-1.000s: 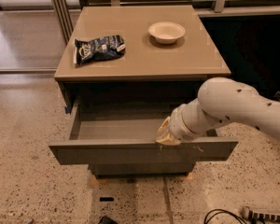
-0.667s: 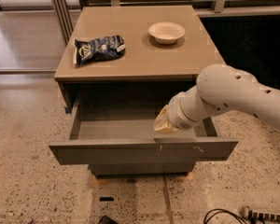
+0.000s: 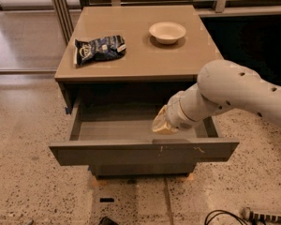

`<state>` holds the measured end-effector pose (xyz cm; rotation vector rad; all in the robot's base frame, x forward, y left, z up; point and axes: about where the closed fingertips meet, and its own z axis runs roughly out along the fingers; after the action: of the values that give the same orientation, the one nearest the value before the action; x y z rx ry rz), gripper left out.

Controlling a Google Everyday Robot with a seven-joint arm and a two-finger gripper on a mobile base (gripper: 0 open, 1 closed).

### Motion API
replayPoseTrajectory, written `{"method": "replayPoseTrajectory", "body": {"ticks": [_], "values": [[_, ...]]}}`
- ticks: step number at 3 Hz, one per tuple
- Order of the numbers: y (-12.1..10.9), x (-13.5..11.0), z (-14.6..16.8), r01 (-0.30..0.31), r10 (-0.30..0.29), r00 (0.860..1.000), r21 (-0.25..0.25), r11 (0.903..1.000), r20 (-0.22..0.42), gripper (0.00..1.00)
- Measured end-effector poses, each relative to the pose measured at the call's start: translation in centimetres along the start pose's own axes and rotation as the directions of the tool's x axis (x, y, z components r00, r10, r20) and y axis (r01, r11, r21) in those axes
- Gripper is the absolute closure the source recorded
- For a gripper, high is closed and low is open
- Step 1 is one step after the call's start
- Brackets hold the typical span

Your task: Close top drawer

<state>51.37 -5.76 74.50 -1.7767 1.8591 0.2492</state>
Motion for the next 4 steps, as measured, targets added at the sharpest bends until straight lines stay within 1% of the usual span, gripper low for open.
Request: {"method": "replayPoseTrajectory", "body": {"ticks": [1, 2, 3, 4], "values": [[1.6, -0.7, -0.2, 0.01, -0.01, 1.0, -0.042, 0.9991, -0.001, 1.0], [3.6, 0.1, 1.4, -0.005, 0.005, 1.0, -0.112, 0.9937, -0.006, 1.0], [5.6, 1.5, 3.4, -0.032, 0.03, 0.999, -0.188, 0.9816, -0.015, 1.0], [7.1, 2.5, 4.6, -0.055, 0.05, 0.998, -0.242, 0.9688, -0.028, 1.0]]}}
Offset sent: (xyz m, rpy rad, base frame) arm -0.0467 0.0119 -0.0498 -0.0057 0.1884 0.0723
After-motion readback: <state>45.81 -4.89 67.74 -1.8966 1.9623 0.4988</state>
